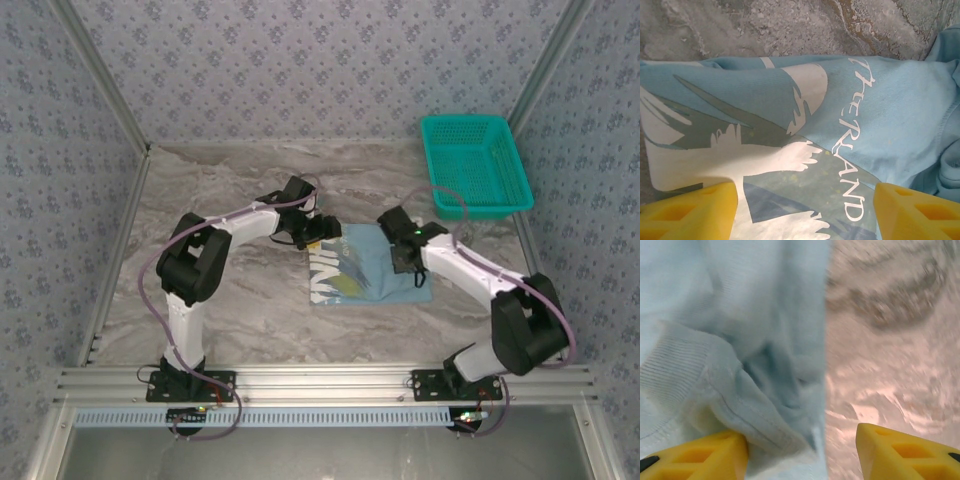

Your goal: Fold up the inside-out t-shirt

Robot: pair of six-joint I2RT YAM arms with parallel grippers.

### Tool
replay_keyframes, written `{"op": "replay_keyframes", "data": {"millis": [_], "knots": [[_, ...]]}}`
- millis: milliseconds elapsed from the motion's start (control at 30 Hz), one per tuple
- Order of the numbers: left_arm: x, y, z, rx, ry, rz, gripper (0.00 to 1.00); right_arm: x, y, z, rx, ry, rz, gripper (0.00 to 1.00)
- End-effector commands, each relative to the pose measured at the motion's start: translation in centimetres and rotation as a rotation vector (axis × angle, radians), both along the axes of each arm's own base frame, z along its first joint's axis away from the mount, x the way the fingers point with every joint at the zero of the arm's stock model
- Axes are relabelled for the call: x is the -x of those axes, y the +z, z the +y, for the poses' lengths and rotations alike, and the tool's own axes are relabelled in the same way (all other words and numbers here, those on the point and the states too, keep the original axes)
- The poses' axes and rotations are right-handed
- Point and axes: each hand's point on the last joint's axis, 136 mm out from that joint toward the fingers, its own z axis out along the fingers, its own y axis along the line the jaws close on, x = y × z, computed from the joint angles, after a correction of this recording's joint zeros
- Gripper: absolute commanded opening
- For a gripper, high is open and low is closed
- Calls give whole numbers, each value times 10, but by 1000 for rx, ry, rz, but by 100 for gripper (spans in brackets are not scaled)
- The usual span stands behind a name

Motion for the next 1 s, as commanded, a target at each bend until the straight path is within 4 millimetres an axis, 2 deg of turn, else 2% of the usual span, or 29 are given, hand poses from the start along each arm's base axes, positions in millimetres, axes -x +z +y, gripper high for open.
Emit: {"op": "replay_keyframes", "data": {"millis": [0,67,133,233,300,400,533,667,767,867,967], "knots": [[3,-11,2,-17,-18,7,72,30,-8,-19,-79,-126,68,61],[3,-10,3,-19,-21,4,72,34,-6,-23,-124,-156,57,62],[2,-7,1,-17,-28,-1,72,26,8,-17,-169,-128,-20,62],[1,-4,0,-17,-33,-7,72,19,33,16,-284,-12,-137,65],[0,-3,0,-17,-35,-9,72,18,42,30,-337,20,-179,67],[-1,0,0,-16,-34,-15,72,15,32,33,-336,25,-138,69],[-1,2,-2,-14,-42,-16,72,-3,10,11,-284,-48,-66,68],[0,3,-1,-16,-50,-17,72,-2,-9,6,-328,-78,9,53],[-1,3,-1,-16,-52,-20,72,9,-19,-1,-358,-118,58,39],[0,2,-2,-14,-55,-16,72,25,-25,-9,-389,-163,87,20],[0,2,-2,-14,-62,-13,72,41,-29,-17,-414,-221,105,8]]}}
